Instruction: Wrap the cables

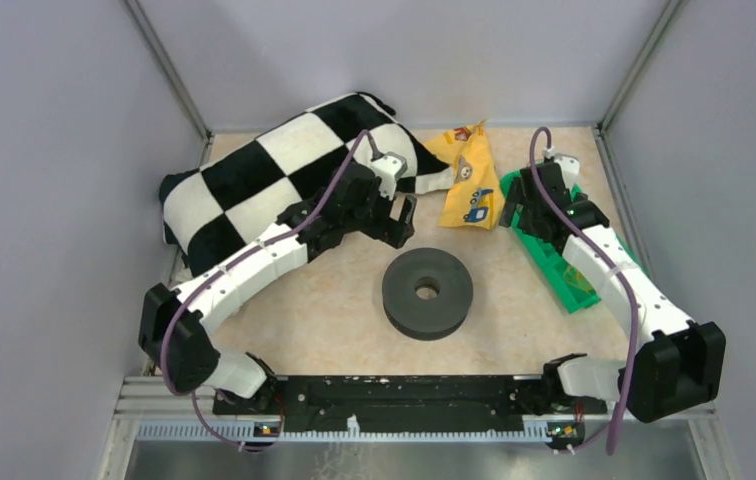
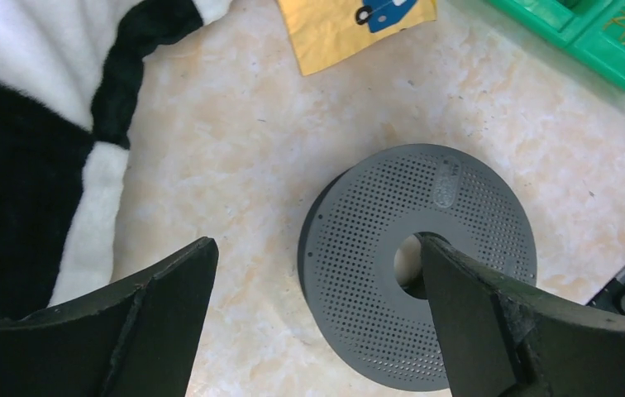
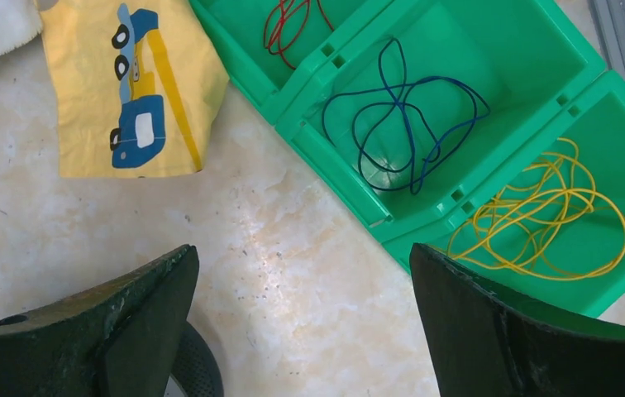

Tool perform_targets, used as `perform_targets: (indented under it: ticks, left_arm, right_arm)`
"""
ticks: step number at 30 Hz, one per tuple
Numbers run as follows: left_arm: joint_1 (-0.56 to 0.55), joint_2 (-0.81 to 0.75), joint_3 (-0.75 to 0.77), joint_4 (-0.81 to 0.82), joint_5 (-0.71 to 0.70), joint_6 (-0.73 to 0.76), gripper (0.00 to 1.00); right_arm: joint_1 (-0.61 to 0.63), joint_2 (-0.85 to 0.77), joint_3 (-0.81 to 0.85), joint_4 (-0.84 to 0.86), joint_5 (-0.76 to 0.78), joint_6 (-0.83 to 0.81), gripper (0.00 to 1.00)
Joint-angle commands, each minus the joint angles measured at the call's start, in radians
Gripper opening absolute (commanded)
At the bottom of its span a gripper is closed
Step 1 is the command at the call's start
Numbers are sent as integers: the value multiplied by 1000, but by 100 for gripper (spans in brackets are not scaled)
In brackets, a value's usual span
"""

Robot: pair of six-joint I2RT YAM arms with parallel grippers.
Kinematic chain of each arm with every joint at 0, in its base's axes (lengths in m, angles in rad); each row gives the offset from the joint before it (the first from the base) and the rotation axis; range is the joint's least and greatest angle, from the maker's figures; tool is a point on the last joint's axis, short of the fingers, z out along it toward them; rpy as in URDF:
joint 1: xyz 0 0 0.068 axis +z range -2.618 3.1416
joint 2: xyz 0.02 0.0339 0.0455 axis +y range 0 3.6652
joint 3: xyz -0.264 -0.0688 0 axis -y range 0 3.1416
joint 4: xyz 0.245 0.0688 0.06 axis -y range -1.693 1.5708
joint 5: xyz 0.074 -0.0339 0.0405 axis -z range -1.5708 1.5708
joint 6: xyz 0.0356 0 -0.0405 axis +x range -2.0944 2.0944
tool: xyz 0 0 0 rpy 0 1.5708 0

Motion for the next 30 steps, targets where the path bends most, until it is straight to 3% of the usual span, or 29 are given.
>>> perform_targets:
  ticks: [1,9,13,16,25,30]
  left_arm:
    - [2,-77,-36,69,-117,-21,99]
    - [2,-60,-21,17,-146,-64,99]
    - [4,-32,-34,-25,-81,-108,99]
    - [16,4,-72,-75,-2,-228,98]
    - [123,81,-208,-46,398,-316,98]
    - [239,91,-371,181,701,-416,94]
  right_arm:
    - [7,-50,-20,49,-20,9,99]
    - [7,-69,-54,85,-70,15,99]
    - [7,-80,-67,122,-167,17,99]
    - [8,-107,-94,155,-199,21,99]
    - [8,-141,-134,184,-219,15,99]
    - [9,-136,-134,182,-228,21,99]
